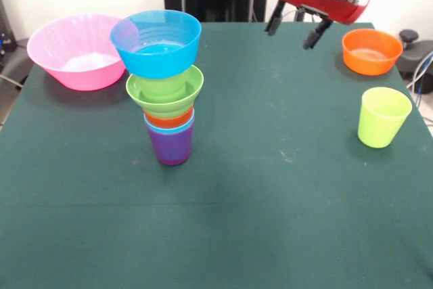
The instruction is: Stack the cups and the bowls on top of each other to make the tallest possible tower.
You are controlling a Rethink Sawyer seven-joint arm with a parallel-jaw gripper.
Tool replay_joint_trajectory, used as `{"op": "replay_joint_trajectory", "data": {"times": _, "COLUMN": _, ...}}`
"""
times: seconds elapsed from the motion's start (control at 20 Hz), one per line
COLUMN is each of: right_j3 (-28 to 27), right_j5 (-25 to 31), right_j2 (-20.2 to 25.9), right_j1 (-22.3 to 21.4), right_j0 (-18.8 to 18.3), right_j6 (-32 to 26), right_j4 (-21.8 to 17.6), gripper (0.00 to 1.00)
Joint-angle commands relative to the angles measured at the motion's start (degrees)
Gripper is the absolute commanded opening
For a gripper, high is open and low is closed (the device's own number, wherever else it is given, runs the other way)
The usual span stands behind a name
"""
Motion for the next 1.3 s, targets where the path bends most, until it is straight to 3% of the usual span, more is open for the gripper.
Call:
{"op": "replay_joint_trajectory", "data": {"times": 0.05, "right_j3": -1.0, "right_j5": -6.7, "right_j2": 0.9, "right_j1": 4.3, "right_j0": 1.8, "right_j6": 13.8, "right_j4": 1.5, "gripper": 1.0}}
{"op": "replay_joint_trajectory", "data": {"times": 0.75, "right_j3": 6.5, "right_j5": -11.4, "right_j2": -2.3, "right_j1": 2.1, "right_j0": 5.9, "right_j6": 21.7, "right_j4": 8.4, "gripper": 1.0}}
{"op": "replay_joint_trajectory", "data": {"times": 1.3, "right_j3": 18.1, "right_j5": -7.8, "right_j2": -8.3, "right_j1": -4.5, "right_j0": 13.6, "right_j6": 28.5, "right_j4": 13.2, "gripper": 1.0}}
